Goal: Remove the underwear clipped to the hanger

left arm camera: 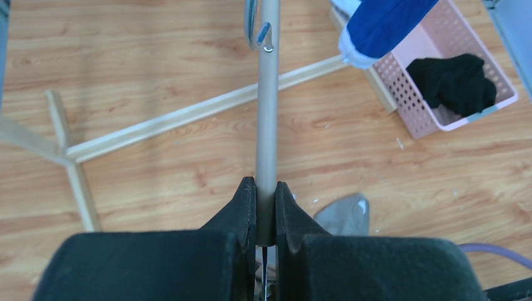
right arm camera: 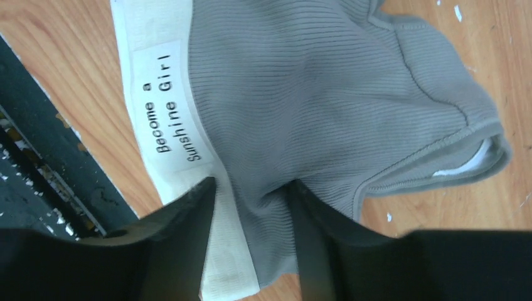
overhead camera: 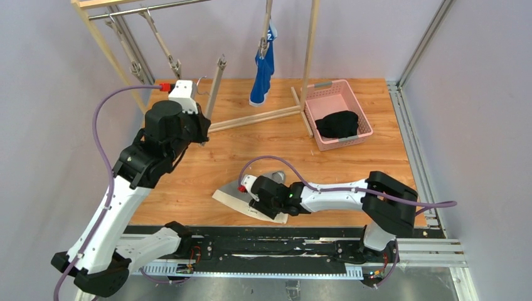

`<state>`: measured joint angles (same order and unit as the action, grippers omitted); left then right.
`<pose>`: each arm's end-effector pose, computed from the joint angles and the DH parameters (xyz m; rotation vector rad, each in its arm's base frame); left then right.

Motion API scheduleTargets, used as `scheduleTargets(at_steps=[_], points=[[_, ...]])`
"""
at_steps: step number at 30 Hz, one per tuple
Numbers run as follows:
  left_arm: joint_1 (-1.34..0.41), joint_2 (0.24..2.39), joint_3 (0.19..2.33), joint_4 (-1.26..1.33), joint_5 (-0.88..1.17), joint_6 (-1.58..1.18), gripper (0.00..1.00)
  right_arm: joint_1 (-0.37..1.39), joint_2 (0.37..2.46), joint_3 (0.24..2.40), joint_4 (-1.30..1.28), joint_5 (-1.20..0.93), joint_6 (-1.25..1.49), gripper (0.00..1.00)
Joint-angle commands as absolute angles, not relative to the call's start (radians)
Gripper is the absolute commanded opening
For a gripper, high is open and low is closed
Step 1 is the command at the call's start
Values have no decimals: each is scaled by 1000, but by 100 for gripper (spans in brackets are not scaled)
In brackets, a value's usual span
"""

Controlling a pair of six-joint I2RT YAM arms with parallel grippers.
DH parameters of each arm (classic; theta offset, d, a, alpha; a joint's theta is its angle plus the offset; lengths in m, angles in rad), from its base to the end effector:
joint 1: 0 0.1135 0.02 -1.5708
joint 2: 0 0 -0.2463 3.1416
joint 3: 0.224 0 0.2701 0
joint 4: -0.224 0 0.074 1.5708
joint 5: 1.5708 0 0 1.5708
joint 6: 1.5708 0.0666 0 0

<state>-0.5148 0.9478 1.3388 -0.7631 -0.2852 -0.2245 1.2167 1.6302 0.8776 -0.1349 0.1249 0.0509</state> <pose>0.2054 -0.0947 0.4192 0.0916 1.9311 -0.2173 0.1313 0.3313 0.1145 -1.3248 2.1101 0.3990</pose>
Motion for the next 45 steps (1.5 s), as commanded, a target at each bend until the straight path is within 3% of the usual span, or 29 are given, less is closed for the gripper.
scheduleTargets(at_steps=[1,4,5,16,23,37,45], points=[[-522,1002,1386,-612,-247,-246,0,1230,1687,909,-175,164,108,43],[-522,1058,1442,-574,-240,-244,0,1230,1703,911,-188,168,131,3],[-522,1079,1476,-570,-240,-241,0,1230,1699,910,-190,173,136,1],[-522,1319,1748,-502,-334,-214,0,1230,1519,943,-302,396,137,1],[-522,1397,1815,-433,-384,-194,0,1196,1371,925,-342,570,127,1],[-510,1446,1906,-386,-410,-130,0,824,969,885,-272,621,16,1],[-454,1464,1915,-376,-400,-146,0,655,901,993,-205,596,-78,0]])
